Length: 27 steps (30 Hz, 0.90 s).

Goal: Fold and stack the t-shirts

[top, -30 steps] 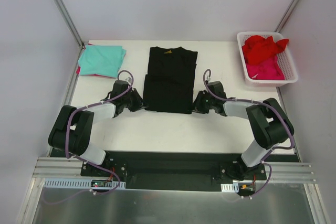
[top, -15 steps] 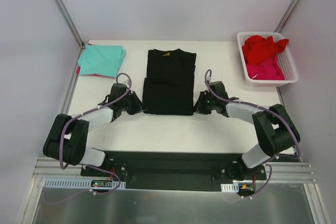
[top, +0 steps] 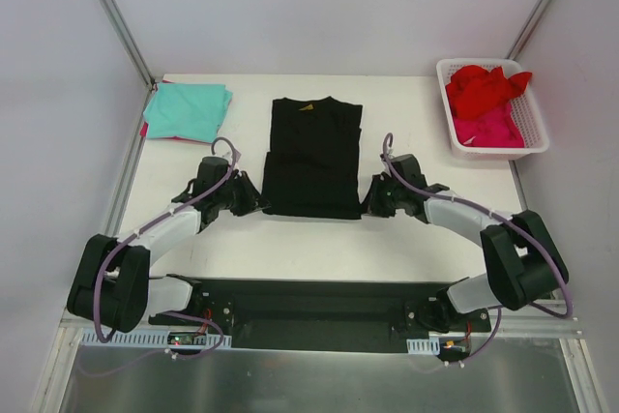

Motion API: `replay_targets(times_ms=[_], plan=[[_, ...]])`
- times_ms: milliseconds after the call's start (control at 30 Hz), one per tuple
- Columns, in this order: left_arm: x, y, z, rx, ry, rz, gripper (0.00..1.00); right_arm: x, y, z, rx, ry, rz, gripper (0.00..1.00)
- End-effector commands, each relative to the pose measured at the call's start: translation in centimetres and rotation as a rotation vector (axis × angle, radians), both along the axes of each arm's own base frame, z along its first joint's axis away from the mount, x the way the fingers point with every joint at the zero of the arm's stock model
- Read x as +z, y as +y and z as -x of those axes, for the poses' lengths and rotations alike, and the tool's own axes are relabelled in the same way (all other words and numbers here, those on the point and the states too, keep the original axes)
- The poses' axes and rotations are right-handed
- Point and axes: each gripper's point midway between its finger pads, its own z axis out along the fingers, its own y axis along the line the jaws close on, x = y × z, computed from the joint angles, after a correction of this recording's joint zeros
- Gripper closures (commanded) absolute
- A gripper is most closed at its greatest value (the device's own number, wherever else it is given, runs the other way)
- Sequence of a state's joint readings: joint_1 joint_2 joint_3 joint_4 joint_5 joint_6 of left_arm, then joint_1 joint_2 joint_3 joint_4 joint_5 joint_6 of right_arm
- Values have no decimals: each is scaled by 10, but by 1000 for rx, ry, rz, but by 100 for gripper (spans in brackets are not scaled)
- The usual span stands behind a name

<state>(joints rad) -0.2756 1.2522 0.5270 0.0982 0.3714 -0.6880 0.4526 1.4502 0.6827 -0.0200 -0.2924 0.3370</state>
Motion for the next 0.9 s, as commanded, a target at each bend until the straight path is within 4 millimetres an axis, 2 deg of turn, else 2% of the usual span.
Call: replay_targets(times_ms=[0,300,367,467,567,700,867], plan=[[2,4,9,-7,-4,-11,100,-3,-23,18,-12,18,86,99],[12,-6,33,-12,-19,8,100,27,-36,49,-26,-20,61,99],[14,-17,44,-43,-25,7,100,35,-37,55,-34,-43,41,99],[14,-24,63,-49,-1,8,100,34,-40,70,-42,-27,49,99],[17,-23,78,-47,3,9,100,41,-42,79,-48,-46,38,99],[40,-19,84,-38,-49,23,100,51,-49,92,-51,-65,42,99],[70,-14,81,-24,-113,17,100,78,-54,91,-64,-123,36,99]])
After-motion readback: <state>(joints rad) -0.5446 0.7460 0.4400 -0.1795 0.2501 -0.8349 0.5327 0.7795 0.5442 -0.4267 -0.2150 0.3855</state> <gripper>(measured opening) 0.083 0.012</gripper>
